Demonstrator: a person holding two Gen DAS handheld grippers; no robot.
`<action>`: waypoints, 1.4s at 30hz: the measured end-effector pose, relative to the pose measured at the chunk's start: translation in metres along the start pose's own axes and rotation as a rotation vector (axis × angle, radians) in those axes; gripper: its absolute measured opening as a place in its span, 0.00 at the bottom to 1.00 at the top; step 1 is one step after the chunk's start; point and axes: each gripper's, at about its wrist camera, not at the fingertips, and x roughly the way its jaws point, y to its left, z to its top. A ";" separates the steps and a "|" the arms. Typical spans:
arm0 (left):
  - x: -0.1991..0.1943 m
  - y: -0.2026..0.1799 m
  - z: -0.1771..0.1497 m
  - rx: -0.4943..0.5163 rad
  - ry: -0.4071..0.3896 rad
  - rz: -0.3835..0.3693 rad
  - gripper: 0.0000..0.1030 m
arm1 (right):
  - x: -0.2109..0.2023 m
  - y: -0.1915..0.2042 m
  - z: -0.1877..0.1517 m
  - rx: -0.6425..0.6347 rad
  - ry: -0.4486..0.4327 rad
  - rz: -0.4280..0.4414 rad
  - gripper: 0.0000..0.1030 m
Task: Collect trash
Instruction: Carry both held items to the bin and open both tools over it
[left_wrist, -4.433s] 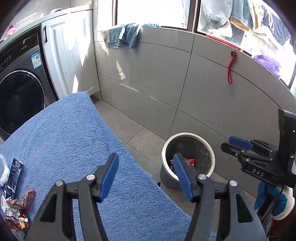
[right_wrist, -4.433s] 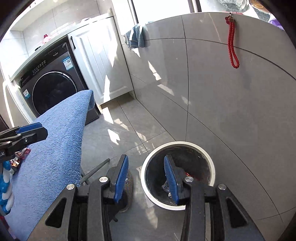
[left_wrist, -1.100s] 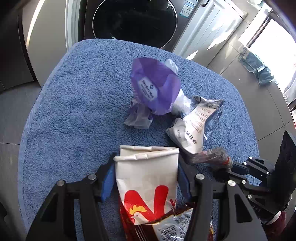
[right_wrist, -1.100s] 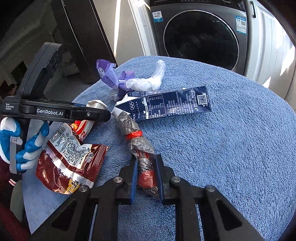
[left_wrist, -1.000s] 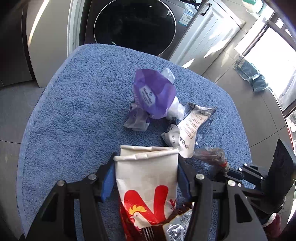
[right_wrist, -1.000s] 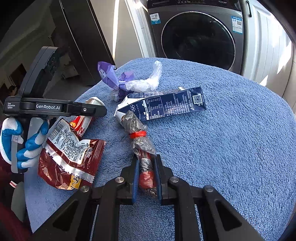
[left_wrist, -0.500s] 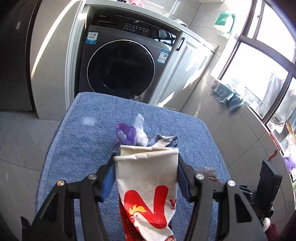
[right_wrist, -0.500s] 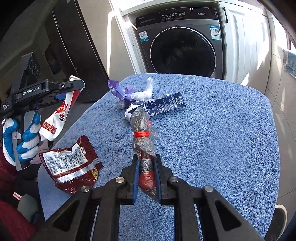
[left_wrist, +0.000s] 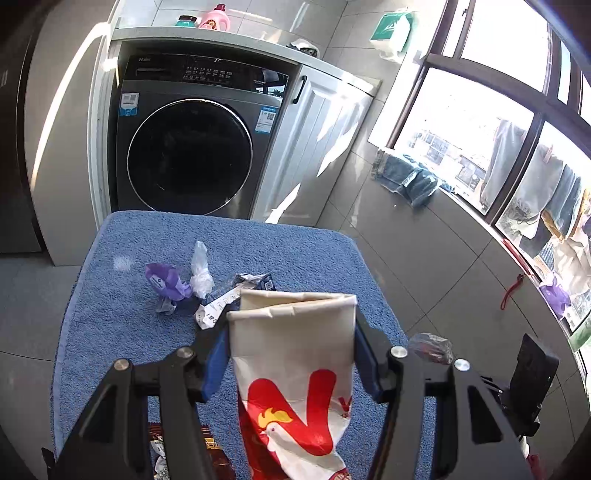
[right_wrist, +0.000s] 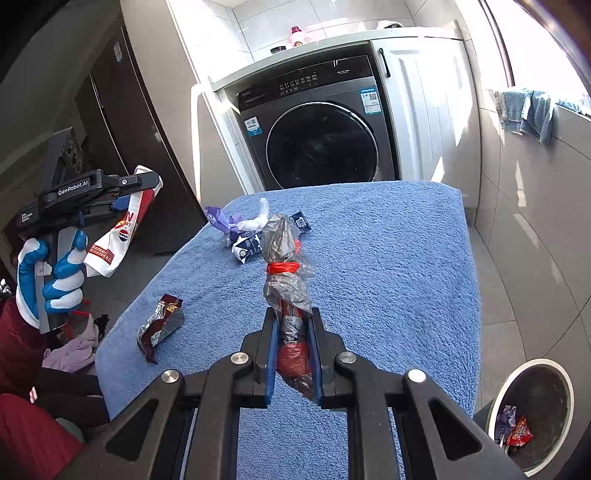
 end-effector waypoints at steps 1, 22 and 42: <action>0.006 -0.011 0.001 0.014 0.010 -0.013 0.54 | -0.008 -0.008 -0.003 0.016 -0.010 -0.013 0.14; 0.234 -0.302 -0.025 0.275 0.316 -0.378 0.54 | -0.134 -0.226 -0.076 0.439 -0.138 -0.376 0.15; 0.382 -0.418 -0.104 0.319 0.504 -0.416 0.60 | -0.112 -0.331 -0.132 0.666 -0.029 -0.564 0.45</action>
